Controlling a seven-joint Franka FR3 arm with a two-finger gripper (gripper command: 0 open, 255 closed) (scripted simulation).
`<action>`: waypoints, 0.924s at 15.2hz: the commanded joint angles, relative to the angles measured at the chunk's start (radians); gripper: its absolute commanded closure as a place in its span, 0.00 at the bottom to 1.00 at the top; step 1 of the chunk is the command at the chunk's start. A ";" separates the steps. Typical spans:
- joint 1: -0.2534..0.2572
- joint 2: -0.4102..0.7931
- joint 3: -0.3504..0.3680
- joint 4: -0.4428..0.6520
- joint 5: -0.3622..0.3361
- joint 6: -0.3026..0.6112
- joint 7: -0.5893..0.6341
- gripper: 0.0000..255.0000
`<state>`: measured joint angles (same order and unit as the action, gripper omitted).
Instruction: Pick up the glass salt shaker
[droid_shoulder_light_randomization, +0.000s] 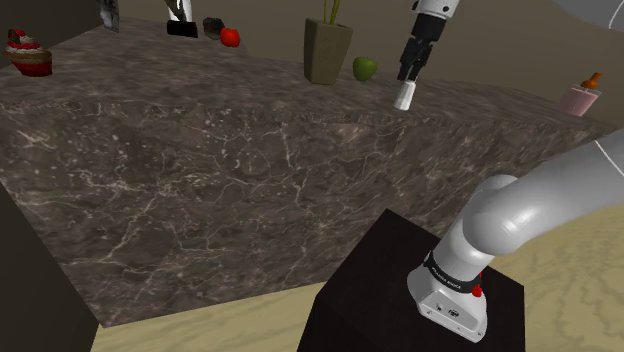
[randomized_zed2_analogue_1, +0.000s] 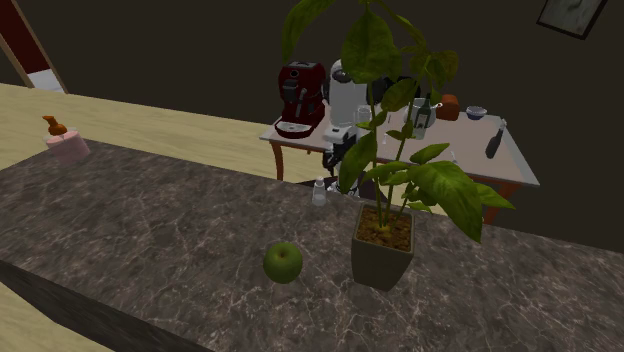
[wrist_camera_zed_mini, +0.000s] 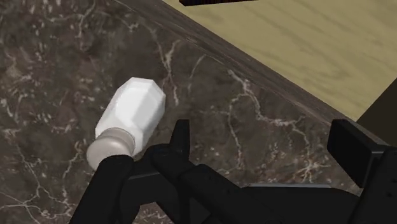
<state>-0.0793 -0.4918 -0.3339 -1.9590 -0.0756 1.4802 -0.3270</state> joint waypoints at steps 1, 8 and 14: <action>-0.006 0.061 -0.046 0.079 0.000 -0.030 -0.048 0.00; -0.028 0.235 -0.172 0.286 0.024 -0.102 -0.184 0.00; -0.032 0.202 -0.167 0.173 0.011 -0.019 -0.176 0.00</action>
<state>-0.1113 -0.2848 -0.5022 -1.7690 -0.0631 1.4479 -0.5054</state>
